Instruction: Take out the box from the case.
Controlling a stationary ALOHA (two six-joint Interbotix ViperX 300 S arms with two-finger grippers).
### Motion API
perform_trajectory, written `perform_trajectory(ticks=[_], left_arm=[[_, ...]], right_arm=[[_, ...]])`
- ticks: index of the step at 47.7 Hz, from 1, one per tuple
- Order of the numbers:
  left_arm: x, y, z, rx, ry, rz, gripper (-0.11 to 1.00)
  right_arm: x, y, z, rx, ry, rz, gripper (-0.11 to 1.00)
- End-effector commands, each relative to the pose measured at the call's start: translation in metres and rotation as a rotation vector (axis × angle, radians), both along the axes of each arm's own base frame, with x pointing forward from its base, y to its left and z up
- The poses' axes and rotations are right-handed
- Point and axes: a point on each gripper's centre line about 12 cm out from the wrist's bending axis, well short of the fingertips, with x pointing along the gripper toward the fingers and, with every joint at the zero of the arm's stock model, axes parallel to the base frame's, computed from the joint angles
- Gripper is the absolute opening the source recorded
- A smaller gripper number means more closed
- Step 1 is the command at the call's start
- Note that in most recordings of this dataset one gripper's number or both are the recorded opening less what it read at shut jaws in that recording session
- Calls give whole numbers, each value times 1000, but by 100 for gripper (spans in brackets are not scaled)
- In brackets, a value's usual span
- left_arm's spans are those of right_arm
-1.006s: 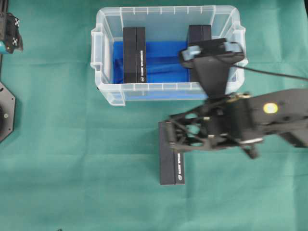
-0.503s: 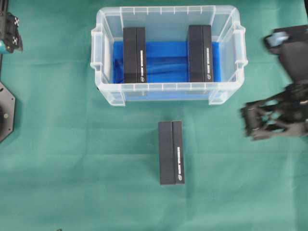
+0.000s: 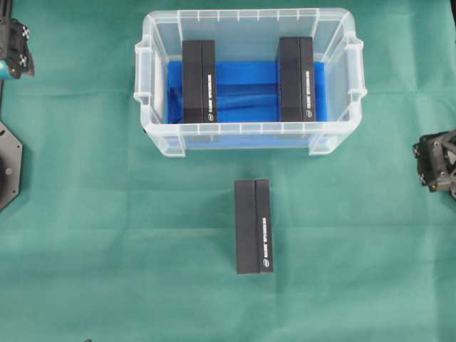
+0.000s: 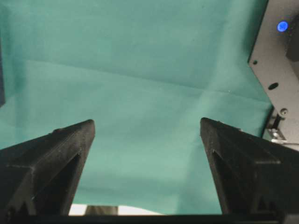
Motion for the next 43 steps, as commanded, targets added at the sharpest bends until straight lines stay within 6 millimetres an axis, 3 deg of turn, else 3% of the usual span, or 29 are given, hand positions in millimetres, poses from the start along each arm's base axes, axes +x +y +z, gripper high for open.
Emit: perform_trajectory(ticks=[1, 20, 30, 43], left_arm=[[1, 1, 8, 8, -25, 4, 92], [1, 1, 8, 10, -25, -2, 92], [0, 1, 8, 9, -22, -3, 92], [1, 1, 8, 8, -21, -1, 92]], right_arm=[[2, 1, 2, -2, -8, 8, 91], [3, -17, -1, -20, 1, -26, 91], [1, -52, 0, -48, 12, -34, 91], [-9, -115, -8, -97, 19, -42, 91]])
